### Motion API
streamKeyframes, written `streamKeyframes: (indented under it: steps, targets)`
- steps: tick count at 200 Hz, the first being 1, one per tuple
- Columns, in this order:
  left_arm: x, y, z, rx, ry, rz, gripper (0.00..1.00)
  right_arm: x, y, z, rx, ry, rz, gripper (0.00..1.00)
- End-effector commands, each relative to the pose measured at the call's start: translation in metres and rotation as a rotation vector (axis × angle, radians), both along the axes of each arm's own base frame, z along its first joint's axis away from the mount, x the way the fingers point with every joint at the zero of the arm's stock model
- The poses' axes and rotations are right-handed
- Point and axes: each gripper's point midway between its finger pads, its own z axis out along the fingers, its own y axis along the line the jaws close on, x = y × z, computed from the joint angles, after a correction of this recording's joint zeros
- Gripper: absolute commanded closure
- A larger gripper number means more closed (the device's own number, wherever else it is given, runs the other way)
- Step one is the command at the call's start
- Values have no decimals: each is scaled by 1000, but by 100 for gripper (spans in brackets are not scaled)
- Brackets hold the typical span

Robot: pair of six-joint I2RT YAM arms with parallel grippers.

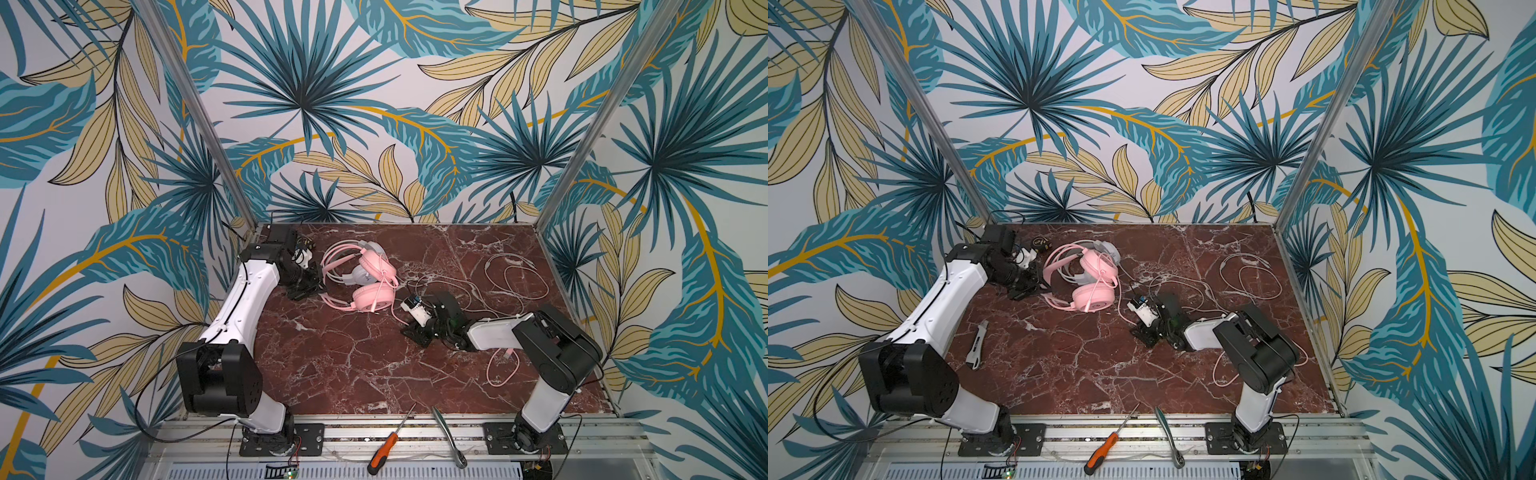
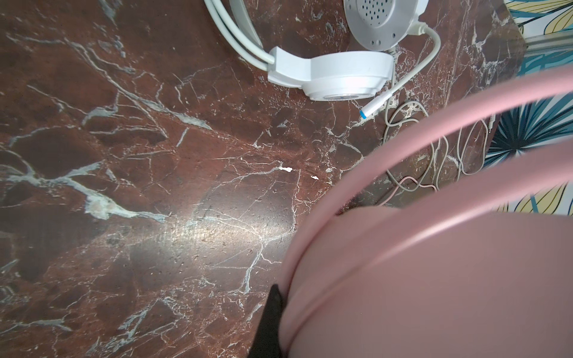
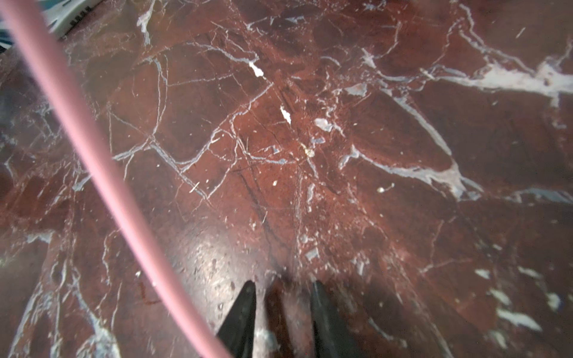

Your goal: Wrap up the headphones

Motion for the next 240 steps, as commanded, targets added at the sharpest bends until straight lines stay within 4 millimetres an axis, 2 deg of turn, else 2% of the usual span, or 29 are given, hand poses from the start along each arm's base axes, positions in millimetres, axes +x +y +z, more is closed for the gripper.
streamKeyframes:
  steps: [1, 32, 82, 89, 105, 127, 190, 240]
  targets:
    - [9, -1, 10, -46, -19, 24, 100, -4, -8, 0, 1, 7, -36, 69]
    - [11, 2, 6, -42, -7, 34, 100, -11, -11, -6, -13, 31, -27, 74]
    - [10, 3, 1, -48, 1, 51, 100, -10, -9, -5, 32, 44, -59, 75]
    - [10, 4, 0, -48, 3, 55, 100, -10, -8, -3, 39, 47, -59, 78]
    - [11, 4, -2, -53, 8, 63, 100, -11, -4, 9, 69, 28, -41, 92]
    - [13, 4, -7, -62, 15, 90, 100, -9, 3, 29, 108, 19, -30, 100]
    - [24, 3, -11, -100, 4, 166, 100, -24, -1, 56, 9, -17, 41, 100]
    - [34, -1, -13, -158, -12, 213, 100, -46, -6, 57, -96, 9, 97, 100]
